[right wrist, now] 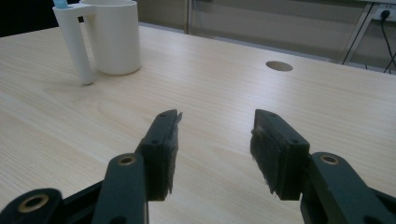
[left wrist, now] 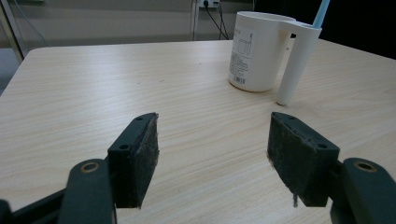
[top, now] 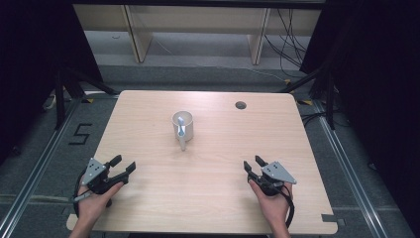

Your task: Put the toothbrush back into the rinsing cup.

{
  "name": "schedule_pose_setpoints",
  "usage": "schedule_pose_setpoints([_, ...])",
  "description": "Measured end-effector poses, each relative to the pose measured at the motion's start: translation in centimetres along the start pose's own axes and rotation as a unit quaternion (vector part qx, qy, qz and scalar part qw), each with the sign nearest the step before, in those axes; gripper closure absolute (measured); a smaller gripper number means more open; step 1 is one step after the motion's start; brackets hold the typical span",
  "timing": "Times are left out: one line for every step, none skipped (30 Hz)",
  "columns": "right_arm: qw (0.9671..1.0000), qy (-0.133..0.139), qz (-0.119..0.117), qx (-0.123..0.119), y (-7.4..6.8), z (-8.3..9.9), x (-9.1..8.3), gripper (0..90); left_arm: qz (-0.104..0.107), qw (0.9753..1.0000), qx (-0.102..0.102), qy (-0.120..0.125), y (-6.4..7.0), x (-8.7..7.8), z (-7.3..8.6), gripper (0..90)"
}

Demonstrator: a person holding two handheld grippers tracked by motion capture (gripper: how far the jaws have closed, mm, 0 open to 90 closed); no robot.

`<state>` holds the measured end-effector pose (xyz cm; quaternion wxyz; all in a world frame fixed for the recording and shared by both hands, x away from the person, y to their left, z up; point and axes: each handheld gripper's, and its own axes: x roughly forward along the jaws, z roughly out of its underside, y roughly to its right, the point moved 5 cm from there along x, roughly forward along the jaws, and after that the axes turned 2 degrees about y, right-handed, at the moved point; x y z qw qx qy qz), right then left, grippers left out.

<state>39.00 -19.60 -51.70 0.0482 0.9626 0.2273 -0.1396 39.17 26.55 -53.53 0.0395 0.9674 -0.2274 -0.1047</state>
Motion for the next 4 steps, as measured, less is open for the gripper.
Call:
schedule_pose_setpoints([1.0,0.0,0.005,-0.003,0.03,0.03,0.01,51.7,0.0,1.0,0.001,0.003,-0.01,-0.02,-0.01,33.1])
schedule_pose_setpoints([1.0,0.002,0.004,-0.003,0.0,0.03,0.07,51.7,0.003,0.9999,-0.001,0.013,0.01,0.05,-0.04,33.1])
schedule_pose_setpoints([1.0,0.004,-0.001,0.001,-0.14,0.02,0.16,51.7,-0.004,1.0,0.0,0.005,-0.04,-0.07,-0.03,33.0])
schedule_pose_setpoints([1.0,-0.001,-0.004,-0.001,-0.15,0.06,0.15,51.7,-0.006,1.0,0.0,0.004,-0.07,-0.11,-0.03,33.0])
